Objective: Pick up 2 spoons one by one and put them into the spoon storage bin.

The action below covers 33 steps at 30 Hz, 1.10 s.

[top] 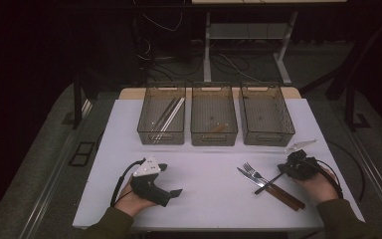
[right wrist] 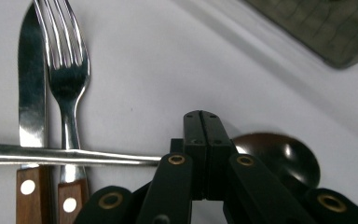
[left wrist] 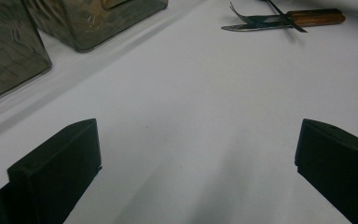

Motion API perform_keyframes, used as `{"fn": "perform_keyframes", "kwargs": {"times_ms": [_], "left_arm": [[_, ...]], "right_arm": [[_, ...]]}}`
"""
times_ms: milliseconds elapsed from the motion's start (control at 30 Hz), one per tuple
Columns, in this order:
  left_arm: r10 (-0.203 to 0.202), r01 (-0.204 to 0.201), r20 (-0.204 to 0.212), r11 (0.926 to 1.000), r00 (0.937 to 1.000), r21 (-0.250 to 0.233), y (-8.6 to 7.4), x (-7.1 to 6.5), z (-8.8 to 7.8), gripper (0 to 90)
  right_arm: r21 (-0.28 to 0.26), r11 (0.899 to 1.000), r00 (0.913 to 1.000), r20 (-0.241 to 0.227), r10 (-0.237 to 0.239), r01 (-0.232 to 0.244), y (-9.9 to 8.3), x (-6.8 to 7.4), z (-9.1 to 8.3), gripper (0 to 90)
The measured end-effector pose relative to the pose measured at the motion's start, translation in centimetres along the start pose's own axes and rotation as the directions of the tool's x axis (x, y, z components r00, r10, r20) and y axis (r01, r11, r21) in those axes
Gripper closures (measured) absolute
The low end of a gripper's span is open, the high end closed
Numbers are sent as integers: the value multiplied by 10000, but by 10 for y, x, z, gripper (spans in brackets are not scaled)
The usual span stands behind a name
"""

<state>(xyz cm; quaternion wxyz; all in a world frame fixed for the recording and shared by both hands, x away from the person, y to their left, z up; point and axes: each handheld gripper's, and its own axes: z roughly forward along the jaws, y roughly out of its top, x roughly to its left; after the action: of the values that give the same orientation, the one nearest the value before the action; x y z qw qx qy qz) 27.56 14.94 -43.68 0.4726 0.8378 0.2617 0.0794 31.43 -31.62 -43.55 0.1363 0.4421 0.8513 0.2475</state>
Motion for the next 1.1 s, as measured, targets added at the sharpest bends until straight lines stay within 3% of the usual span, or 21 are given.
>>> {"fn": "perform_keyframes", "kwargs": {"times_ms": [233, 400, 467, 600, 800, 900, 1100], "left_arm": [[1, -1, 22, 10000, 10000, 34, 0, 1, 0, 0], [-29, 29, 29, 10000, 10000, -10, 0, 0, 0, 0], [-22, 22, 46, 10000, 10000, 32, 0, 1, 0, 0], [20, -20, 82, 10000, 10000, 86, 0, 0, 1, 0], [54, -55, 93, 9998, 9999, 164, 0, 0, 2, 0], [24, -25, 90, 9999, 10000, 141, 0, 0, 2, 0], [46, -48, 101, 9999, 9999, 148, 0, 0, 1, 0]], "right_arm": [[-762, 9964, 9984, 407, 397, -365, 3, -15, -13, 896], [-1093, 9901, 9944, 492, 935, -877, 2, -35, -13, 731], [-1154, 9885, 9942, 353, 1020, -973, 2, -40, -12, 714], [-1224, 9869, 9942, 54, 1070, -1055, 0, -46, -9, 731], [-1007, 9900, 9950, 7, 996, -990, 2, -47, 0, 900], [-772, 9937, 9965, 122, 829, -817, 3, -46, 2, 900], [-511, 9943, 9953, 192, 946, -936, -2, -47, -1, 900]]}}
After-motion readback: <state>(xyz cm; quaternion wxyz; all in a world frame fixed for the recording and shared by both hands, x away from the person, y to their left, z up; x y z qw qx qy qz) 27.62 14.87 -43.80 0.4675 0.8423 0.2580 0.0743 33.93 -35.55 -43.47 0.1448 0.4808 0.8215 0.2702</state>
